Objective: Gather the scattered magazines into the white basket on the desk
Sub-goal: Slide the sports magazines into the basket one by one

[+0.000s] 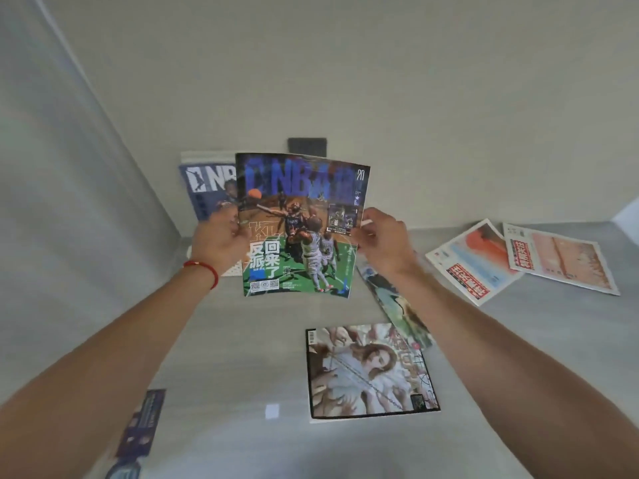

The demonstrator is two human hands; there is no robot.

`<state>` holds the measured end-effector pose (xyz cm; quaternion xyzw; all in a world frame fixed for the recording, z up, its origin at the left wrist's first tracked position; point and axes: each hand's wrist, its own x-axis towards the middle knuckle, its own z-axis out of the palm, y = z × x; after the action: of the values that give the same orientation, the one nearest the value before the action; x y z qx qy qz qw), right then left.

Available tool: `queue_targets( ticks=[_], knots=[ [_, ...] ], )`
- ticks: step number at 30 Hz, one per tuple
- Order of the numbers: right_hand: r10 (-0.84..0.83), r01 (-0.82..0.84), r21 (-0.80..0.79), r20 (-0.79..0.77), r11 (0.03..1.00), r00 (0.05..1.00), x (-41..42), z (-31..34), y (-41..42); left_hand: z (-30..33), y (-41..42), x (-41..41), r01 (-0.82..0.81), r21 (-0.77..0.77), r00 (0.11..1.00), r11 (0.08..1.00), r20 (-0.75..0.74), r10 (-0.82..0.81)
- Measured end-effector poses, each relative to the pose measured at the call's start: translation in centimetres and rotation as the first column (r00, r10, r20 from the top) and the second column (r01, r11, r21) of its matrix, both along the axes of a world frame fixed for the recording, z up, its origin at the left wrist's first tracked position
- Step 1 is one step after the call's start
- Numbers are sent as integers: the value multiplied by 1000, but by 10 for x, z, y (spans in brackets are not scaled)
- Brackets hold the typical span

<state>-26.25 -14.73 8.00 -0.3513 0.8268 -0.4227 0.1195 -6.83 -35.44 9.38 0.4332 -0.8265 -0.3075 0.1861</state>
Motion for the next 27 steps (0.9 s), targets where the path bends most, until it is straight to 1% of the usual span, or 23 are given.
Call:
queue_targets(
  ticks=[2,4,6,7,9,10,14,18,23,26,27],
  knots=[
    [-23,22,-12,-117,1000,993,16,11,-43,7,-34,18,-72,-46,997,996,-40,71],
    [-19,19,1,-182,1000,983,29,19,-80,12,-66,33,-136,-75,990,988,-43,133],
    [2,4,27,-217,1000,976,37,24,-110,11,-97,41,-175,-31,984,984,-35,174],
    [3,4,33,-225,999,974,38,25,-123,8,-111,42,-173,40,983,984,-62,175],
    [-18,25,31,-223,999,975,37,26,-143,2,-133,40,-159,214,967,964,-162,196],
    [-26,34,35,-209,999,978,35,26,-151,-2,-141,39,-163,263,957,951,-193,218],
    [-47,55,47,-148,997,988,31,17,-176,-23,-162,32,-177,317,932,932,-251,262],
    [-58,64,77,-70,995,996,30,-9,-191,-51,-178,29,-187,447,921,875,-229,314],
    [-73,75,131,-15,989,997,31,-35,-205,-76,-186,24,-203,453,933,868,-180,312],
    [-93,91,161,3,983,996,28,-48,-216,-90,-182,16,-257,352,940,900,-127,318],
    [-94,91,177,5,980,996,27,-53,-218,-94,-181,13,-262,327,937,908,-138,320]
  ],
)
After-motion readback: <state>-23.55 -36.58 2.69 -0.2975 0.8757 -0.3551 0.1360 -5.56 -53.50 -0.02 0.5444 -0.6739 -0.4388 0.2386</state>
